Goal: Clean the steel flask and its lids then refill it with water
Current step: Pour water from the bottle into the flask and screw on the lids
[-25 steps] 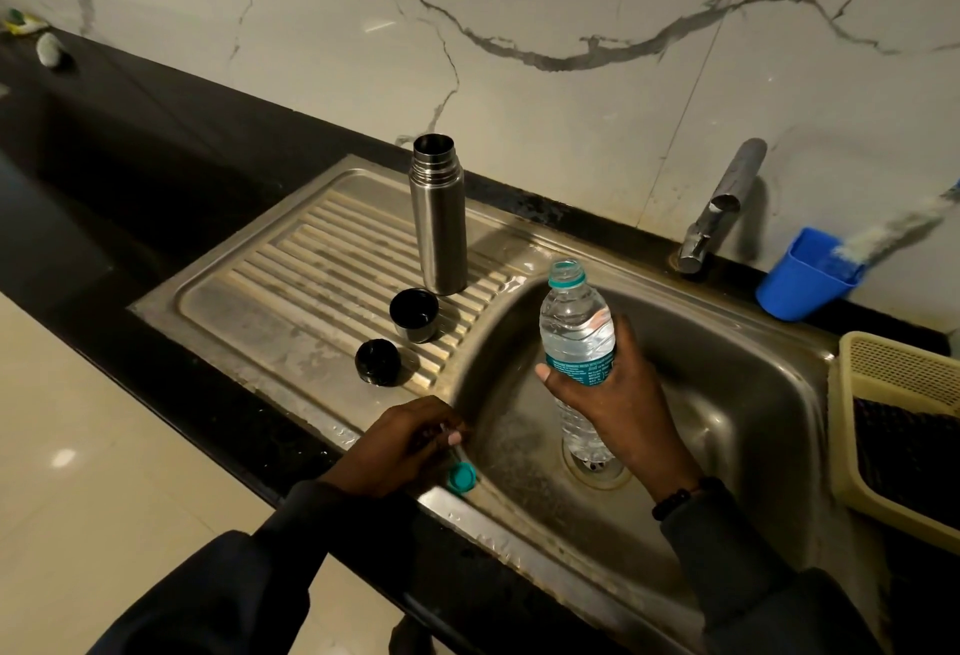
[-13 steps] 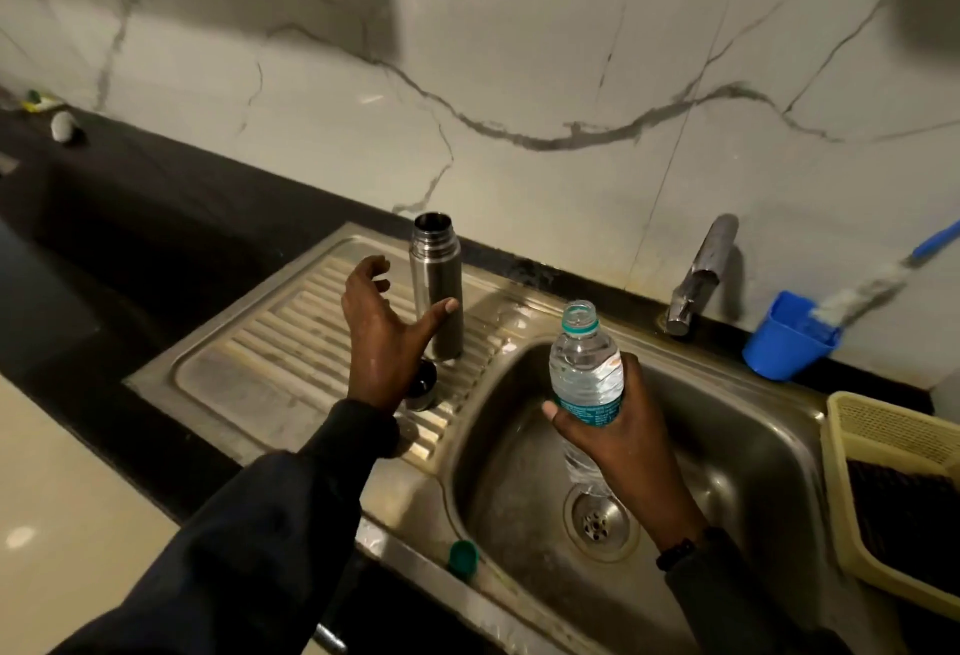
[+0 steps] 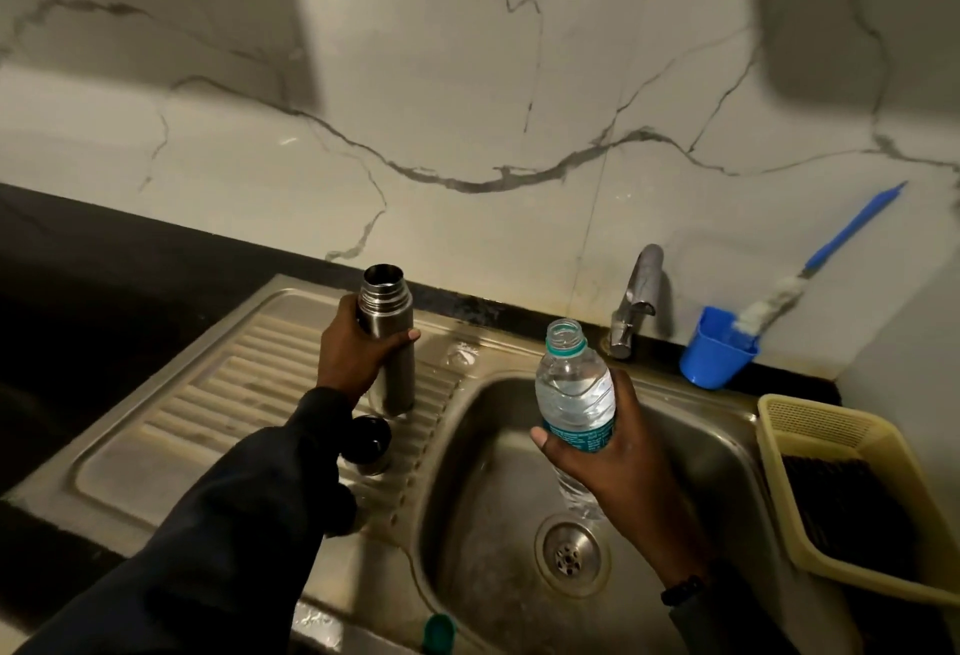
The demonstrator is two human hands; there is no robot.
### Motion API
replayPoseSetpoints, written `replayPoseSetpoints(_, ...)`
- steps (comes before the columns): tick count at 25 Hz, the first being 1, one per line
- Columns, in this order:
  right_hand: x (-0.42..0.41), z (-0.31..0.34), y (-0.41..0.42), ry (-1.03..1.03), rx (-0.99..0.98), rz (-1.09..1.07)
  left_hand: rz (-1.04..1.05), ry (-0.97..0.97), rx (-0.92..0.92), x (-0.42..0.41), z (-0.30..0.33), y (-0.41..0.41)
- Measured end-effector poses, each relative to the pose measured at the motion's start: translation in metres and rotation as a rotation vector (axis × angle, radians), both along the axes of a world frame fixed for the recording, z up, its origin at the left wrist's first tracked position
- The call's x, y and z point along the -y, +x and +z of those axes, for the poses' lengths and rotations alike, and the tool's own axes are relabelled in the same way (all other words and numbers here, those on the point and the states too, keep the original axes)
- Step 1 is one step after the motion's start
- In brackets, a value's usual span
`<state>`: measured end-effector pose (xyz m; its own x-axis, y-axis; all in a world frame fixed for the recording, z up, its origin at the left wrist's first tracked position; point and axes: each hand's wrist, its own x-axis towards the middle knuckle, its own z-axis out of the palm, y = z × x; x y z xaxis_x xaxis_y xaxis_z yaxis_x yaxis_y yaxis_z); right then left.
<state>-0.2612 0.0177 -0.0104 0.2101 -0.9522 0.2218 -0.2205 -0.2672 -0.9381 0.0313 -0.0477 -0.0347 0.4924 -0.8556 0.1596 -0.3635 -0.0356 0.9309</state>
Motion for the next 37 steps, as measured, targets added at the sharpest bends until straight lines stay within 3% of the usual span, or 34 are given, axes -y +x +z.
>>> replayPoseSetpoints(3,-0.003,0.002,-0.007,-0.019,-0.005,-0.027,-0.012,-0.101,0.025,-0.011,0.009,-0.024)
replayPoseSetpoints(8,-0.007,0.008,-0.024,-0.038,-0.029,-0.05,-0.215,-0.212,0.006,-0.043,0.017,-0.076)
replayPoseSetpoints(16,-0.008,0.046,-0.073,-0.201,-0.324,0.038,-0.344,-0.174,0.147,-0.085,0.021,-0.139)
replayPoseSetpoints(27,0.002,0.083,-0.101,-0.421,-0.792,0.056,-0.386,-0.193,0.221,-0.099,0.036,-0.152)
replayPoseSetpoints(37,0.007,0.103,-0.105,-0.495,-0.922,0.064,-0.39,-0.213,0.246,-0.098,0.043,-0.15)
